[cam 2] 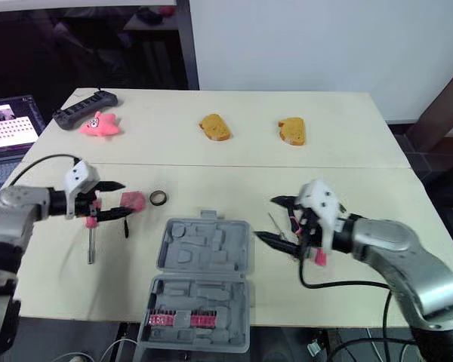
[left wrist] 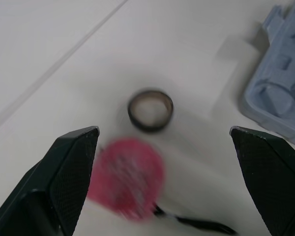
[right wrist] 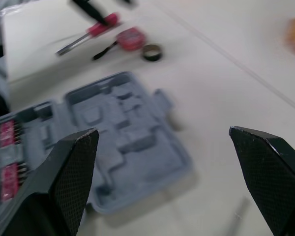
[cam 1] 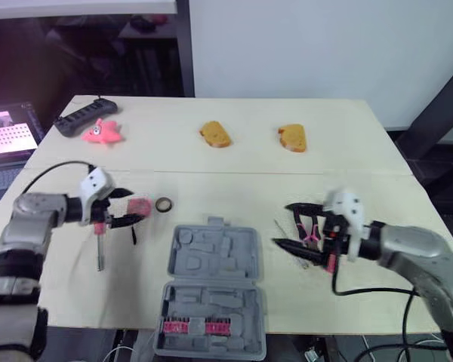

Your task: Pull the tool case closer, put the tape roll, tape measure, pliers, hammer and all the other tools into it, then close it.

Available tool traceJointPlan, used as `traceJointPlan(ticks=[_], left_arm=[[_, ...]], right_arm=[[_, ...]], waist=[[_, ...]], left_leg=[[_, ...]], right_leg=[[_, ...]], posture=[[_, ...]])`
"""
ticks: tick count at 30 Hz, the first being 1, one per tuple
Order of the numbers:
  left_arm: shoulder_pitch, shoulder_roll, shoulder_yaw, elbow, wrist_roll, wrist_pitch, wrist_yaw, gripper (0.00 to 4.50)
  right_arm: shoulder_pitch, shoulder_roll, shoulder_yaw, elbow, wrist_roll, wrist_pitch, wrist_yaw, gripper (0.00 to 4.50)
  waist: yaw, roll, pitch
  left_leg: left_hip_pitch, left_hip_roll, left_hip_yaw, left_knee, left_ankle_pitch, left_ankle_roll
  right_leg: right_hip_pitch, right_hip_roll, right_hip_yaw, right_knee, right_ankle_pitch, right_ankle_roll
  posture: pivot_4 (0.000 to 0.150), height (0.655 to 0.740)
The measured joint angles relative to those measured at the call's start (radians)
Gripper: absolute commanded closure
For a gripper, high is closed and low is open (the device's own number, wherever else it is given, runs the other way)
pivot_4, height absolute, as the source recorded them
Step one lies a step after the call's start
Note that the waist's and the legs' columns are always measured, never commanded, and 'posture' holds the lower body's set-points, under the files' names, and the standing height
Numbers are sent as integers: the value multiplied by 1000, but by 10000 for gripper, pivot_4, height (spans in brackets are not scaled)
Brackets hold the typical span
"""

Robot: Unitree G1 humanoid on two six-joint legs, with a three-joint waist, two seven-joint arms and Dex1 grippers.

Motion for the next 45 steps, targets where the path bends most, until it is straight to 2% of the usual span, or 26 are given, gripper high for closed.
traceJointPlan(ticks=[4, 7, 10, 13, 20, 27, 30, 37, 38, 45], left_arm=[[-173, -32, -109, 233, 99, -97, -148, 93], [-259, -69, -164, 359, 170, -165, -193, 93], [-336, -108, -221, 458, 264, -225, -152, 93], [-370, -140, -231, 506, 305, -240, -129, 93], [-379, -199, -263, 566, 384, -254, -64, 93], [-368, -215, -276, 586, 456, -253, 50, 93], [-365, -222, -275, 587, 465, -254, 66, 8429], [-365, -228, -264, 588, 466, -252, 95, 42451], [-367, -228, -258, 588, 464, -250, 104, 43867], [-369, -225, -242, 594, 464, -248, 105, 43867]], right_arm=[[-122, 16, 124, 6, -50, 17, -16, 191], [-173, 33, 180, 18, -78, 19, -29, 191], [-194, 62, 213, 22, -97, 29, -55, 191], [-195, 75, 220, 19, -111, 42, -81, 191], [-151, 86, 201, -45, -109, 102, -152, 191], [-135, 103, 177, -109, -89, 166, -212, 191], [-131, 110, 171, -119, -87, 184, -230, 0], [-125, 123, 168, -123, -83, 198, -258, 0], [-125, 128, 169, -123, -83, 198, -262, 0], [-125, 136, 175, -122, -85, 197, -274, 0]], waist=[[1, 0, 0], [2, 0, 0], [3, 0, 0], [2, 0, 0], [0, 0, 0], [1, 0, 0], [2, 0, 0], [2, 0, 0], [2, 0, 0], [1, 0, 0]], left_leg=[[0, 0, 0, 1, -1, 2], [-1, 0, 0, 1, -1, 2], [-1, 0, -1, 2, -1, 2], [-1, 0, -1, 2, -1, 2], [0, 0, -2, 4, -1, 1], [0, 0, -3, 7, -1, 2], [0, 0, -3, 7, -1, 2], [0, 0, -3, 7, -1, 2], [0, 0, -3, 7, -1, 2], [0, 0, -3, 7, -1, 2]], right_leg=[[0, 0, -1, 0, 0, 0], [0, 0, -1, 0, 0, 0], [1, 0, -2, 1, 0, 0], [0, 0, -2, 2, 0, 0], [0, 0, -2, 5, 0, 0], [1, 1, -2, 10, 0, 0], [1, 1, -2, 9, 0, 0], [1, 1, -2, 10, 0, 0], [1, 1, -2, 10, 0, 0], [1, 1, -2, 10, 0, 0]], posture=[[1500, 7400], [1500, 7400], [1500, 7400], [1500, 7400], [1500, 7400], [1500, 7400], [1500, 7400], [1500, 7400], [1500, 7400], [1500, 7400]])
